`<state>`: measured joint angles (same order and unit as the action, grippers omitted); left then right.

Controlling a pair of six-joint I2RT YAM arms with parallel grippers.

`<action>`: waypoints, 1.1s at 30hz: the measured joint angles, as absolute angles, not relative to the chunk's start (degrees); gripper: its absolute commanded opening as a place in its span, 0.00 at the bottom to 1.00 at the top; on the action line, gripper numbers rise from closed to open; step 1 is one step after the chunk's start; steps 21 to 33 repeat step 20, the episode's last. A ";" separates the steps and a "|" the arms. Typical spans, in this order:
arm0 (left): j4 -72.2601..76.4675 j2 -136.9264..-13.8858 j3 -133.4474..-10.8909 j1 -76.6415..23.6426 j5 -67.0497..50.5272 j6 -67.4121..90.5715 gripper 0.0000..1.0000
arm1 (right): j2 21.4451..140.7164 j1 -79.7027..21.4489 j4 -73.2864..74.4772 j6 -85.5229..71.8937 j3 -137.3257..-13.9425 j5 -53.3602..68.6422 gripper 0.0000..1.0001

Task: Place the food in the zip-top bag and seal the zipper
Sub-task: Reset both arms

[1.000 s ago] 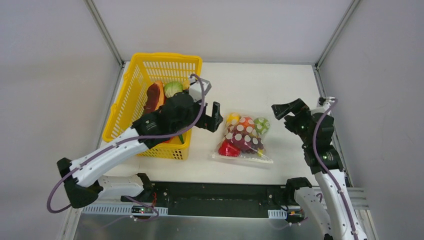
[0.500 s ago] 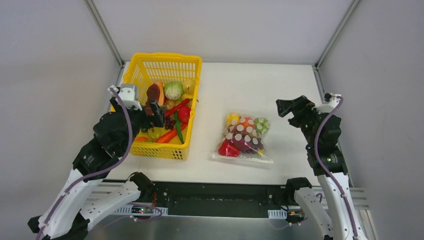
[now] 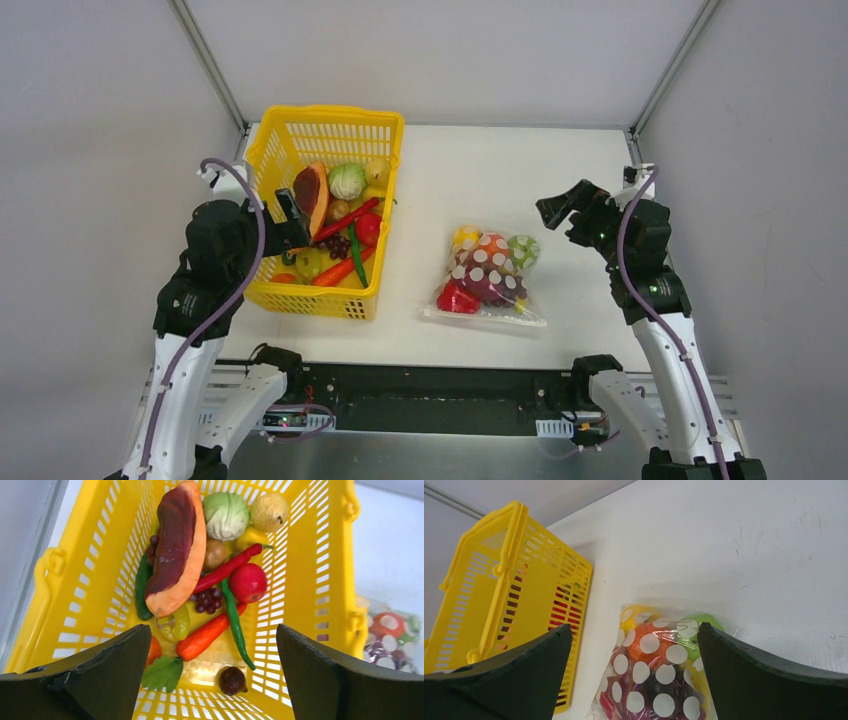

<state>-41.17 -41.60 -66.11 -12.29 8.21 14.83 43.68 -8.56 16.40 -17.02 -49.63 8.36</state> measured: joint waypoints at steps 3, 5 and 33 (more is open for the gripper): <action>-41.19 -38.41 -65.63 -12.29 8.84 18.20 0.99 | 43.62 -8.56 17.04 -16.88 -49.84 8.49 1.00; -41.30 -36.40 -65.52 -12.29 9.65 20.23 0.99 | 43.33 -8.56 17.37 -16.97 -49.84 8.78 1.00; -42.50 -33.80 -62.50 -12.29 13.30 23.51 0.99 | 40.93 -8.56 17.61 -18.94 -49.82 9.76 1.00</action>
